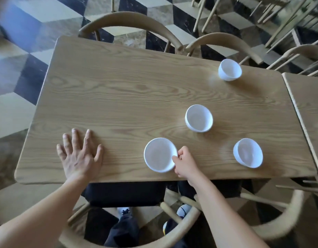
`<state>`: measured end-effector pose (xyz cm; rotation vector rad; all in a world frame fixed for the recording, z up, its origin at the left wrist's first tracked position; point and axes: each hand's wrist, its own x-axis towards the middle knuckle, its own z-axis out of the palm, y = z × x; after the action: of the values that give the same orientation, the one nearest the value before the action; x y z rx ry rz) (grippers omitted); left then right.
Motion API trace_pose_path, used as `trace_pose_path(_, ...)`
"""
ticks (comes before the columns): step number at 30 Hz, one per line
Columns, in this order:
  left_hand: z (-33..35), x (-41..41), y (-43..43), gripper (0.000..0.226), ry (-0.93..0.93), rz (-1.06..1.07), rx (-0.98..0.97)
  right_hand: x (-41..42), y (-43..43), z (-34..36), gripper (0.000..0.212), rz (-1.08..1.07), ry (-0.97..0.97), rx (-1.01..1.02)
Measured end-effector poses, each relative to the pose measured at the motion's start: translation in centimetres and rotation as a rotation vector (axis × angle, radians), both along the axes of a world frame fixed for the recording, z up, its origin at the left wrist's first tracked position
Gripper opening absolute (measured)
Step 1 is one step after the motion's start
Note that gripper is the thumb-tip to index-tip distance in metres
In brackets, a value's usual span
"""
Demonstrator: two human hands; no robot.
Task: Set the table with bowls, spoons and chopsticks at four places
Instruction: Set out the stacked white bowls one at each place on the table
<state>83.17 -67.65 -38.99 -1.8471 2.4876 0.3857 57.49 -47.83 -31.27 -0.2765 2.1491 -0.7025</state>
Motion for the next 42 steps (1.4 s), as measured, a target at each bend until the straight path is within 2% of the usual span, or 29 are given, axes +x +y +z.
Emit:
trace_pose_path(6, -0.2, 0.3, -0.1, 0.065, 0.043, 0.018, 0.0, 4.9, -5.9, -1.0, 0.021, 0.057, -0.057, -0.094)
trace_pose_path(11, -0.2, 0.3, -0.2, 0.066, 0.068, 0.026, 0.002, 7.2, -9.3, -0.8, 0.021, 0.132, -0.028, -0.113)
trace_pose_path(22, 0.5, 0.0, -0.4, 0.067, 0.066, 0.041, 0.044, 7.0, -10.2, -0.4, 0.024, 0.292, 0.114, -0.038)
trace_pose_path(24, 0.4, -0.1, -0.4, 0.067, 0.064, 0.043, 0.044, 6.8, -10.0, -0.2, 0.023, 0.3, 0.08, -0.043)
trace_pose_path(27, 0.4, -0.1, -0.3, 0.066, 0.082, 0.054, 0.053, 5.4, -8.8, 0.5, 0.03, 0.118, -0.116, -0.019)
trace_pose_path(31, 0.4, -0.1, -0.3, 0.067, 0.084, 0.053, 0.061, 0.6, -4.6, 1.2, 0.048, -0.413, -0.263, -0.035)
trace_pose_path(33, 0.2, 0.0, -0.3, 0.068, 0.082, 0.051, 0.052, -1.9, -2.8, 1.7, 0.058, -0.673, -0.3, -0.11)
trace_pose_path(35, 0.0, 0.0, -0.3, 0.068, 0.077, 0.044, 0.044, -4.2, -1.9, 2.2, 0.063, -0.826, -0.317, -0.199)
trace_pose_path(38, -0.1, 0.1, -0.3, 0.069, 0.077, 0.044, 0.043, -6.8, -2.3, 2.8, 0.051, -0.905, -0.308, -0.273)
trace_pose_path(42, 0.1, -0.1, -0.2, 0.07, 0.074, 0.056, 0.043, -8.9, -4.4, 2.5, 0.017, -0.908, -0.259, -0.239)
